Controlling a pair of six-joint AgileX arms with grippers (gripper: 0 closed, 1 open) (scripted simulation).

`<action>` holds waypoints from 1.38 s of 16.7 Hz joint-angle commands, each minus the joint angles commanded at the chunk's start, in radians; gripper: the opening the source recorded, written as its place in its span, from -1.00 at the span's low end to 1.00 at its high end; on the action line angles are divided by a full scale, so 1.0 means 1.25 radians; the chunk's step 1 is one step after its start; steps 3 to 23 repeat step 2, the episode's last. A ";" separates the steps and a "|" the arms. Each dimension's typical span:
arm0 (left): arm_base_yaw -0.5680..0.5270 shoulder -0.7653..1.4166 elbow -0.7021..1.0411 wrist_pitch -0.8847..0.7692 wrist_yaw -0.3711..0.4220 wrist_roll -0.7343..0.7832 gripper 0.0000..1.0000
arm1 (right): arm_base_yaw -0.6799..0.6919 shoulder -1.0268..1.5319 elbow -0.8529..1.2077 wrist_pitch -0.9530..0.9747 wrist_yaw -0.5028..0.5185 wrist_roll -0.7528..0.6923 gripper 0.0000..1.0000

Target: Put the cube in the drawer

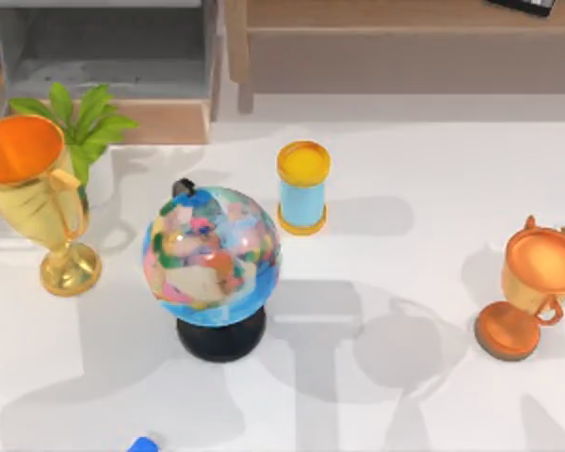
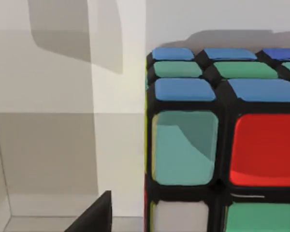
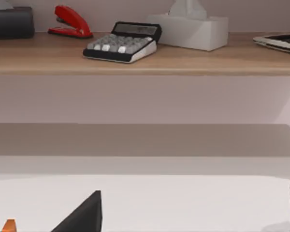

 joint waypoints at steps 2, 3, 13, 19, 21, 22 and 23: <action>0.000 0.000 0.000 0.000 0.000 0.000 1.00 | 0.000 0.000 0.000 0.000 0.000 0.000 1.00; 0.000 0.000 0.000 0.000 0.000 0.000 1.00 | 0.000 0.000 0.000 0.000 0.000 0.000 1.00; 0.000 0.000 0.000 0.000 0.000 0.000 1.00 | 0.000 0.000 0.000 0.000 0.000 0.000 1.00; 0.000 0.000 0.000 0.000 0.000 0.000 1.00 | 0.000 0.000 0.000 0.000 0.000 0.000 1.00; 0.000 0.000 0.000 0.000 0.000 0.000 1.00 | 0.000 0.000 0.000 0.000 0.000 0.000 1.00; 0.000 0.000 0.000 0.000 0.000 0.000 1.00 | 0.000 0.000 0.000 0.000 0.000 0.000 1.00; 0.000 0.000 0.000 0.000 0.000 0.000 1.00 | 0.000 0.000 0.000 0.000 0.000 0.000 1.00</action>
